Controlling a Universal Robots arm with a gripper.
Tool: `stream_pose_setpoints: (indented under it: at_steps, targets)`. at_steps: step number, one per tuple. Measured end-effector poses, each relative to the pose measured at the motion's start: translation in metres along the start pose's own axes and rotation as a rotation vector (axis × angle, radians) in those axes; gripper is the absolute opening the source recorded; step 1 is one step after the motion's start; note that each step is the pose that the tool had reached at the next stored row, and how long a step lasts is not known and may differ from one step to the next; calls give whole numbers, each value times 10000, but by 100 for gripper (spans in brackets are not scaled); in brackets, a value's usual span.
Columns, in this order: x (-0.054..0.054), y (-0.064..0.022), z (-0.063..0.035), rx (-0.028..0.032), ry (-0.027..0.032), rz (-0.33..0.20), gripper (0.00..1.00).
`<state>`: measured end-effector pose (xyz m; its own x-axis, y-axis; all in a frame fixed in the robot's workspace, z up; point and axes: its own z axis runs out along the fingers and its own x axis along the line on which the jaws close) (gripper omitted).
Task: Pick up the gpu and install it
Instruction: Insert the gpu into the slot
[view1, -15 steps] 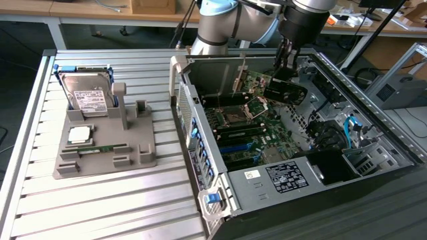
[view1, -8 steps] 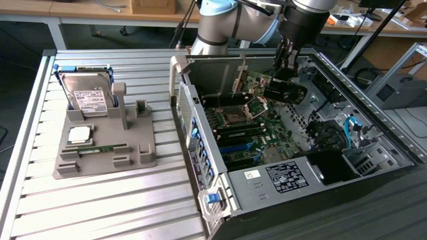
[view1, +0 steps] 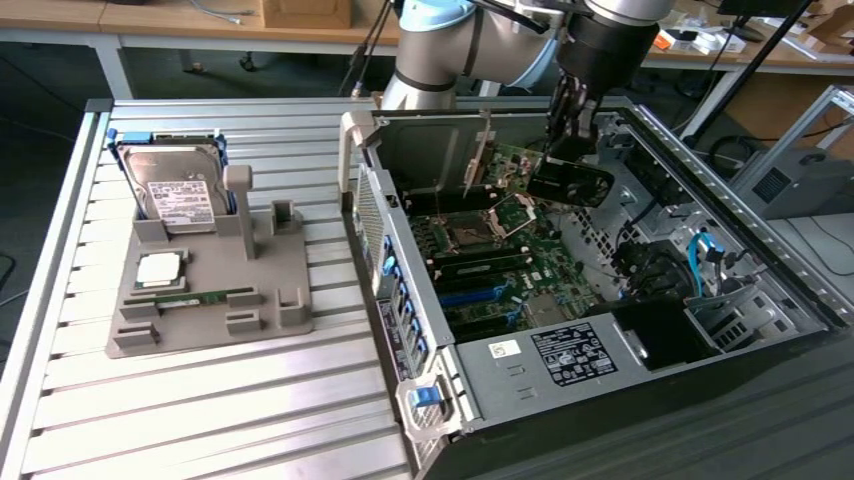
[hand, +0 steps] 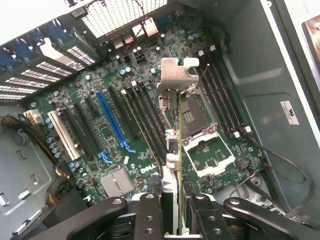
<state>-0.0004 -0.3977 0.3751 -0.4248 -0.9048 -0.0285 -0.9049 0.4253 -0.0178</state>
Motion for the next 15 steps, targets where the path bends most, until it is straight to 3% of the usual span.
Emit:
stream_pose_setpoints:
  at_steps: [15]
  targets:
    - [0,0,0,-19,-11,-665,27]
